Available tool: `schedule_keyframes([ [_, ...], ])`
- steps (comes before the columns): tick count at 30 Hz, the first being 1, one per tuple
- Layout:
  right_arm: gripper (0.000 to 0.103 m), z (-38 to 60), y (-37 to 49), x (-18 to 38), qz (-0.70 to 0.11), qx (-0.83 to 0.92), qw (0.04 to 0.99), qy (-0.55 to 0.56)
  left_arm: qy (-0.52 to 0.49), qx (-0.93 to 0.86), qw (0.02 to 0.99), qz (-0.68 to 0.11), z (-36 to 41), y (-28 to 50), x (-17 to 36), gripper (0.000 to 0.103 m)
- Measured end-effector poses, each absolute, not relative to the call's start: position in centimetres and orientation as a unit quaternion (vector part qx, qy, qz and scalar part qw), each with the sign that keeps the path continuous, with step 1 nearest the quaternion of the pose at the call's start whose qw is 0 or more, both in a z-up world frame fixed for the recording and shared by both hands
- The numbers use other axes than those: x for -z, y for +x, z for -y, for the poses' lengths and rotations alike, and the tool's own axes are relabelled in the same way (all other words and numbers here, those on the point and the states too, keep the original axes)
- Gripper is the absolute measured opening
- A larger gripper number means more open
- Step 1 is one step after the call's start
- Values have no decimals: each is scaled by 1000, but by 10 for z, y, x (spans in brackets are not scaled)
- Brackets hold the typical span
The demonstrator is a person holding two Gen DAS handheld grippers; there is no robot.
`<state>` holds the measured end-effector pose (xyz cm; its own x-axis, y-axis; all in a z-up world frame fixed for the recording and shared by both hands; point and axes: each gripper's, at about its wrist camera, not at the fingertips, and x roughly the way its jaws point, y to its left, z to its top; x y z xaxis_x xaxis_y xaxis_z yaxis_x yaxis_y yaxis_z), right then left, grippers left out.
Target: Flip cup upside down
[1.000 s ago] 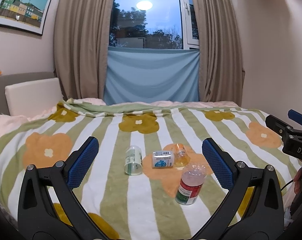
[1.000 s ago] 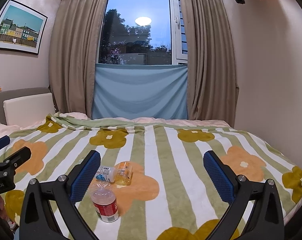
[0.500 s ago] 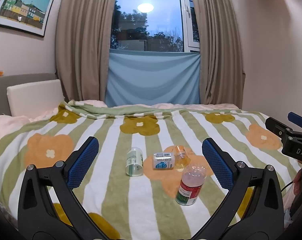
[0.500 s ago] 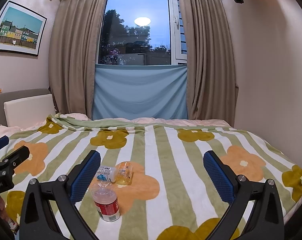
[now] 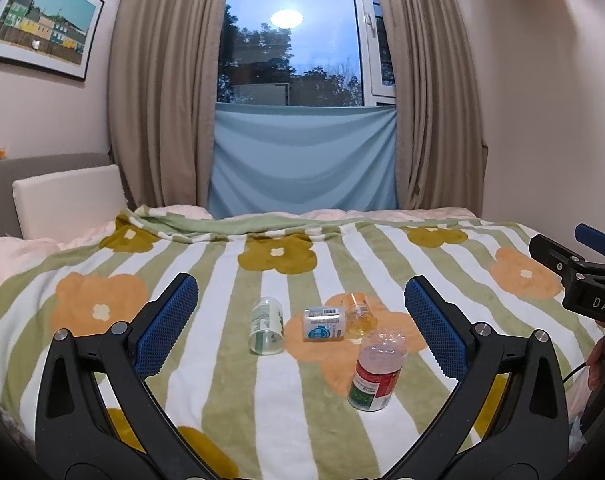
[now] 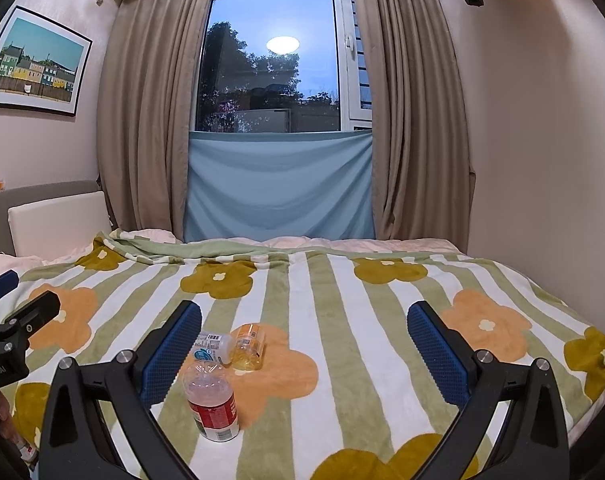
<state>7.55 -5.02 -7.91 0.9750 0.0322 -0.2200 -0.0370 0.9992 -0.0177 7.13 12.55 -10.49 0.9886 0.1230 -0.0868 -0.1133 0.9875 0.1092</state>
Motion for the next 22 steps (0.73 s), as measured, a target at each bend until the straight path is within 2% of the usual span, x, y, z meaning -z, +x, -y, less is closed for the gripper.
schedule_keyframes([
  [22,103,41,71,79,-113,-17,993,-13,55,-77,995,-11,-126,64,106,103],
])
